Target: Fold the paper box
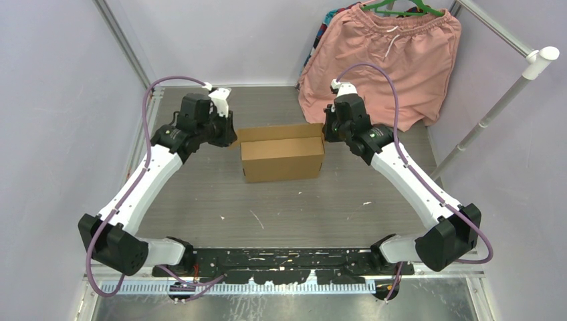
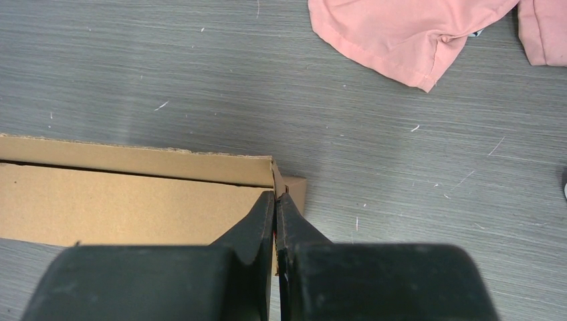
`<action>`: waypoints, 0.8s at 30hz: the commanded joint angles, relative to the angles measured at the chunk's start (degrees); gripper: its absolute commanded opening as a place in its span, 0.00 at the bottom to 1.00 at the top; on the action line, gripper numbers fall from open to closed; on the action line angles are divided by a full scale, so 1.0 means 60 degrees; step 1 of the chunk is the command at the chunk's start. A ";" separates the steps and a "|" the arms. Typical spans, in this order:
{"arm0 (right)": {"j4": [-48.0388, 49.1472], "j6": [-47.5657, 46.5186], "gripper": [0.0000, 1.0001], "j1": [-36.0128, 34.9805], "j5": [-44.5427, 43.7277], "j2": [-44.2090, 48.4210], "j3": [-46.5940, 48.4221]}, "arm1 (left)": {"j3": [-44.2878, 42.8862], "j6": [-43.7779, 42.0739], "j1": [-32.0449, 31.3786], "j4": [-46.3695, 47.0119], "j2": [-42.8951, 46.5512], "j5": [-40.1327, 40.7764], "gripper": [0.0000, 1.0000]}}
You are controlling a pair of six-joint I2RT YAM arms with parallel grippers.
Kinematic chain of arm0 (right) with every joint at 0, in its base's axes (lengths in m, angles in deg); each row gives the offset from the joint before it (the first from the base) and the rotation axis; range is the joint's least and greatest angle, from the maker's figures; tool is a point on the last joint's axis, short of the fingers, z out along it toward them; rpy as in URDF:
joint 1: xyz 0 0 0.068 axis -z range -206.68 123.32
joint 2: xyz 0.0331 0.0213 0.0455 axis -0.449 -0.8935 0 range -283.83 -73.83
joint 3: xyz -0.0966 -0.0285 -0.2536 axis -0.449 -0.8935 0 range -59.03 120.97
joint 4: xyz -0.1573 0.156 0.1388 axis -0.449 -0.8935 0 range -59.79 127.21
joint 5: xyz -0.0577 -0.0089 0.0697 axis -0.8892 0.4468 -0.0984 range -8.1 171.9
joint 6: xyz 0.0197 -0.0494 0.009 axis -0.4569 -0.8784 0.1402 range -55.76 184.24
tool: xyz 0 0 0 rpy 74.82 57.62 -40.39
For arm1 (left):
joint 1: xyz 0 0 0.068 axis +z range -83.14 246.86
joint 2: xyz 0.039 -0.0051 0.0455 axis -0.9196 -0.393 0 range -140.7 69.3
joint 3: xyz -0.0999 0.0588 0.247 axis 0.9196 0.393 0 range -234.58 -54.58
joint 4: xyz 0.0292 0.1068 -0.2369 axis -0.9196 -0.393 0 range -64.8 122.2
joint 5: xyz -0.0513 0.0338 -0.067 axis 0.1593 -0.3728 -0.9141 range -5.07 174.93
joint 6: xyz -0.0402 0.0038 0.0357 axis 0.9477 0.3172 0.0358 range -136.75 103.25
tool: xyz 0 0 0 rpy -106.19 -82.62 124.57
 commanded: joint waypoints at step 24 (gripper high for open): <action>-0.0491 0.0310 0.01 -0.0218 -0.0592 -0.0033 0.0382 | -0.0331 0.0411 -0.0206 0.0285 0.0120 0.0306 0.08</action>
